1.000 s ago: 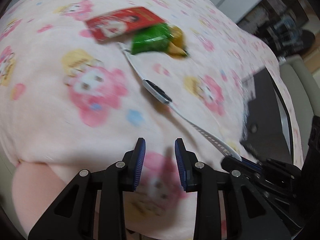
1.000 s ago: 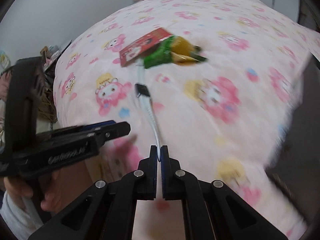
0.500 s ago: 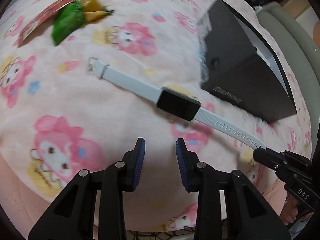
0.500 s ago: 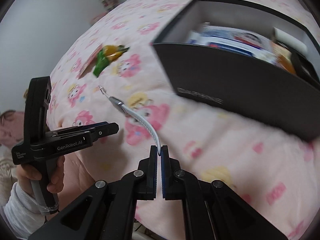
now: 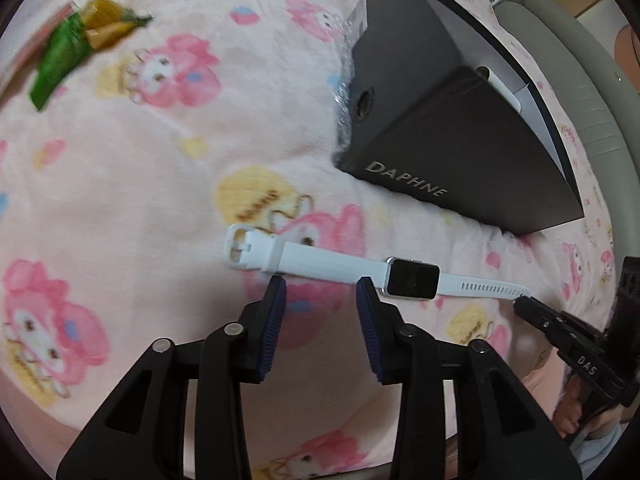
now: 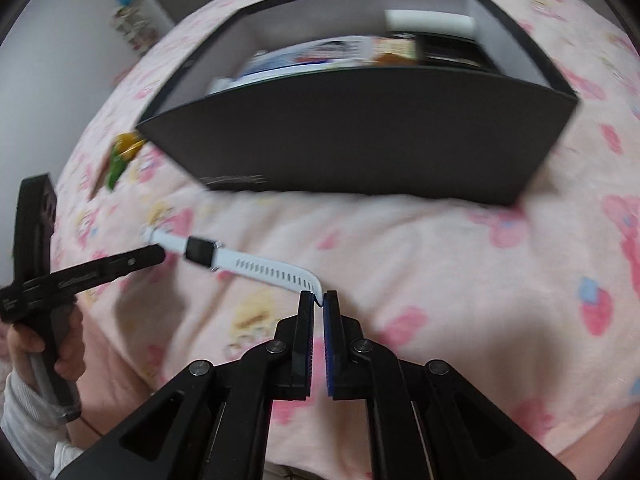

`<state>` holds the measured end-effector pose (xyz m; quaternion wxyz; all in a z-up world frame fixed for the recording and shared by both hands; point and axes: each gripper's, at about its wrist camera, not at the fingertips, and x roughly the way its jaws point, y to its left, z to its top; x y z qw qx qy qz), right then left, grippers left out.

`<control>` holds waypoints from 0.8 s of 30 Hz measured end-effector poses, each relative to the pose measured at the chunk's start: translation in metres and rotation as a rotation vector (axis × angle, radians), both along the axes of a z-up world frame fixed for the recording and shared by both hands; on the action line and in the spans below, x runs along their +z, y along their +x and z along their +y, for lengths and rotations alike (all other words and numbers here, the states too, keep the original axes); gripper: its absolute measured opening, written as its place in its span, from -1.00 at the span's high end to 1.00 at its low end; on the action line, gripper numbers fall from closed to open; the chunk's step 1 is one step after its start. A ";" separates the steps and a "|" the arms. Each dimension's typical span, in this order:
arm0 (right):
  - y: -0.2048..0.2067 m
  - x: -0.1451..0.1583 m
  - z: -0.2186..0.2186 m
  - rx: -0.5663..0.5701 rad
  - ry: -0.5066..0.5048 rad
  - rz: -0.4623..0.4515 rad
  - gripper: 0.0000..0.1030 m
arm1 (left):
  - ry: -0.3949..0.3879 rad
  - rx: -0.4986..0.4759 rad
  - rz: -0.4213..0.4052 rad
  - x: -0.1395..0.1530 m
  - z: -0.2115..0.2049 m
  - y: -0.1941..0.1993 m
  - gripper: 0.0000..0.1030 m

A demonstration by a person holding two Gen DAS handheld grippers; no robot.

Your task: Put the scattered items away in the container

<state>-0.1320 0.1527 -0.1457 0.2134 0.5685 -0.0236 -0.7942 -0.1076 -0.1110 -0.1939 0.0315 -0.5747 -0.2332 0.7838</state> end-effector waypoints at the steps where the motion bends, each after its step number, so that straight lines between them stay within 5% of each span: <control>1: -0.002 -0.001 0.002 -0.011 0.000 -0.006 0.91 | 0.011 0.012 -0.005 -0.002 0.000 -0.001 0.13; 11: -0.010 -0.018 -0.009 0.007 -0.002 -0.053 0.46 | -0.001 0.100 -0.016 -0.002 -0.017 -0.006 0.06; 18: -0.018 -0.008 -0.009 0.001 -0.051 0.000 0.48 | -0.010 0.093 0.012 0.010 -0.014 -0.006 0.66; 24: -0.022 0.000 -0.003 -0.044 -0.044 0.042 0.51 | 0.027 0.056 0.012 0.019 -0.003 0.008 0.72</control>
